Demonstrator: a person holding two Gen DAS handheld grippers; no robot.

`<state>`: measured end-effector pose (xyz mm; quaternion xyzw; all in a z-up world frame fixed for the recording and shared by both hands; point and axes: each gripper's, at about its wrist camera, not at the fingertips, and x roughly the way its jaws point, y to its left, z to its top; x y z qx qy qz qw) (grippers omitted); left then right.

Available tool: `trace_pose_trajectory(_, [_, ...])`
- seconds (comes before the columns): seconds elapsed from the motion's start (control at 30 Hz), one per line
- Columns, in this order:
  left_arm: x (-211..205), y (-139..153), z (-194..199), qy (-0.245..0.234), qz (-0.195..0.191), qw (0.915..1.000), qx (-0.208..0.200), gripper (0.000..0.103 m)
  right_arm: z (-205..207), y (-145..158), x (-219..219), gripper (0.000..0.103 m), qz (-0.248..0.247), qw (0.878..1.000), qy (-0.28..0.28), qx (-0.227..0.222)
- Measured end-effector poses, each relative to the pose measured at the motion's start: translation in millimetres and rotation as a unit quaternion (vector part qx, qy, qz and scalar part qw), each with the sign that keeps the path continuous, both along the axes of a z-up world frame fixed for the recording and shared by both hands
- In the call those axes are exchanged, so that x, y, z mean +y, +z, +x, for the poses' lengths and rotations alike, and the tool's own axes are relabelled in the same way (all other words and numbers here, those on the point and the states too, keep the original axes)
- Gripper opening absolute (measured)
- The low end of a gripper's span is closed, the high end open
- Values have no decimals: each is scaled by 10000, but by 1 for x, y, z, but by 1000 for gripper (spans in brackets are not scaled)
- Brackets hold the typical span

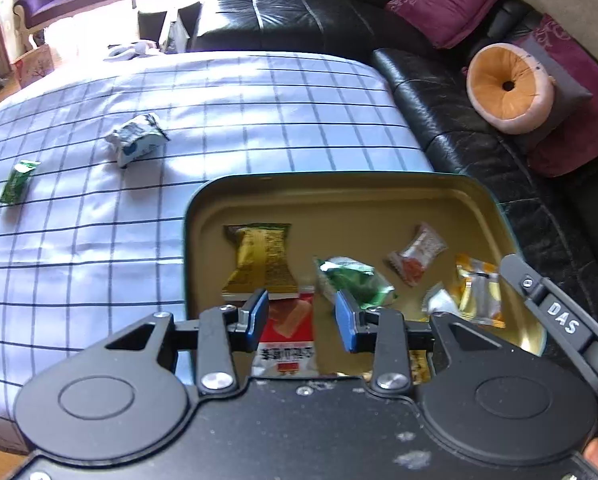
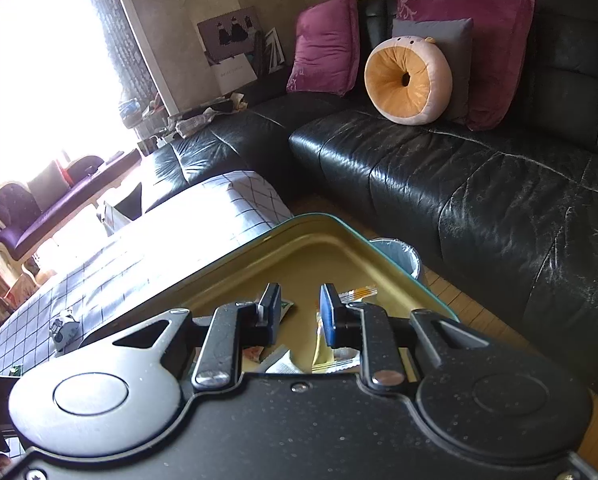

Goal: Organize snacks
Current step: 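Open both tools to drop the packets into the tray, then withdraw both open tools from the tray back over the bed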

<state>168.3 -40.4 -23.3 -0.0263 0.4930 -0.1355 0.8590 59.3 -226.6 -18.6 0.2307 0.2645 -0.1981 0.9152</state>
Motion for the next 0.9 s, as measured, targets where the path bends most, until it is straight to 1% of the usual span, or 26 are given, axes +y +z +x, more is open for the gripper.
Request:
trace_pose_trajectory(0.07, [2, -1, 2, 80, 57, 9999, 25, 36, 1, 0, 1, 30, 16, 10000, 47, 38])
trace_pose_trajectory(0.2, [13, -1, 8, 198, -51, 9997, 109, 36, 4, -2, 7, 30, -12, 9999, 96, 76])
trace_pose_trajectory(0.67, [47, 6, 14, 586, -36, 9983, 34, 36, 13, -3, 30, 30, -39, 9995, 308, 110])
trace_pose_trajectory(0.9, [73, 10, 19, 831, -125, 9964, 68, 36, 20, -2, 48, 30, -139, 9988, 456, 133])
